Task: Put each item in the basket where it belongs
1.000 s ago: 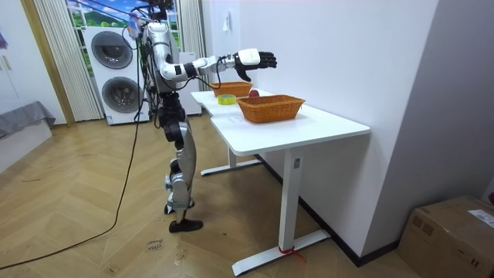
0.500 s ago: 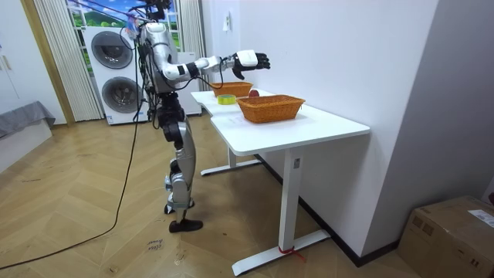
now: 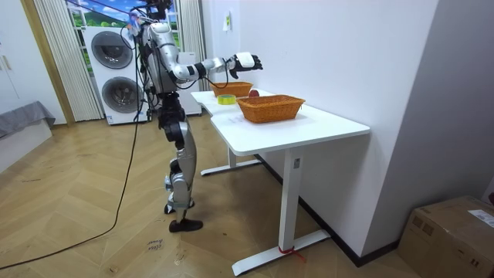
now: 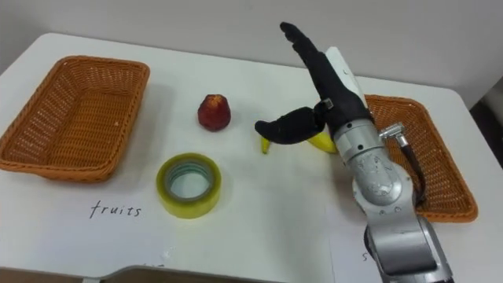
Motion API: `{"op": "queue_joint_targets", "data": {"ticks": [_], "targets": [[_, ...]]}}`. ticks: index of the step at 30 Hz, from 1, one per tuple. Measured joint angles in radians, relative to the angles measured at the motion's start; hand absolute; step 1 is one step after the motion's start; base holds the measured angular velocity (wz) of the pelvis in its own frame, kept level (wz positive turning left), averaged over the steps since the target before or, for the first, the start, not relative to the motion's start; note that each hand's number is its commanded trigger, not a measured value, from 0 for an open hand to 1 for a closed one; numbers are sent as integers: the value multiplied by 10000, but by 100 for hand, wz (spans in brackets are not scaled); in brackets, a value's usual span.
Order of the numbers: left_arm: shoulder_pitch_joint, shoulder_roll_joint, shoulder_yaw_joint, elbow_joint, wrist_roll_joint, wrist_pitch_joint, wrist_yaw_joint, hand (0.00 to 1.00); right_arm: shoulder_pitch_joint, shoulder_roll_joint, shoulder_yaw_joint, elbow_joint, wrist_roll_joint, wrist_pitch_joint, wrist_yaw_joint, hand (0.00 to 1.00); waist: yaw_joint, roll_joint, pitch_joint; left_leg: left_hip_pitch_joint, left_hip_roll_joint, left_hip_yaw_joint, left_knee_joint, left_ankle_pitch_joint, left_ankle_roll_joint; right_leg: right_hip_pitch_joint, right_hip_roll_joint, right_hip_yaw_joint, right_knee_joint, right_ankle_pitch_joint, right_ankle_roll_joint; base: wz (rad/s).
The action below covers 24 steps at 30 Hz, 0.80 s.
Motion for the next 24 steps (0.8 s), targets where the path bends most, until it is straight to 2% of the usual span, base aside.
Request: {"op": "queue_joint_targets", "data": {"ticks": [5, 8, 11, 14, 21, 24], "targets": [[-19, -7, -213, -3, 17, 145, 14, 0, -1, 9, 341, 298, -25, 139, 4, 0, 118, -18, 31, -217, -18, -262, 86, 41, 34, -61, -104, -340, -2, -12, 17, 15], [-11, 8, -217, -17, 151, 242, 14, 0, -2, 15, 460, 312, -9, 212, 31, 0, 218, -23, 28, -254, -39, -315, 93, 50, 45, -63, -129, -384, -32, -24, 34, 9], [-36, 9, -221, -84, 154, 331, 11, 0, -14, 17, 731, 480, -4, 226, 73, 0, 235, -23, 25, -387, -88, -517, 151, 79, 77, -32, -182, -612, -134, -23, 40, 20], [-20, 42, -410, -161, 156, 343, 10, 0, -42, 30, 876, 647, 15, 235, 128, 0, 362, 67, 52, -394, -113, -600, 128, 93, 86, -30, -207, -676, -137, -31, 55, 8], [11, 39, -476, -176, 156, 372, 5, 0, -64, 138, 1104, 1348, 36, 234, 123, 0, 365, 199, 111, -427, -148, -733, 99, 116, 107, -22, -246, -844, -132, -34, 67, 6], [58, 35, -711, -202, 158, 396, 4, 0, -64, 398, 1105, 1643, 7, 235, 34, 0, 361, 294, 107, -427, -152, -729, 93, 118, 110, -21, -247, -845, -132, -31, 72, 0]]}}
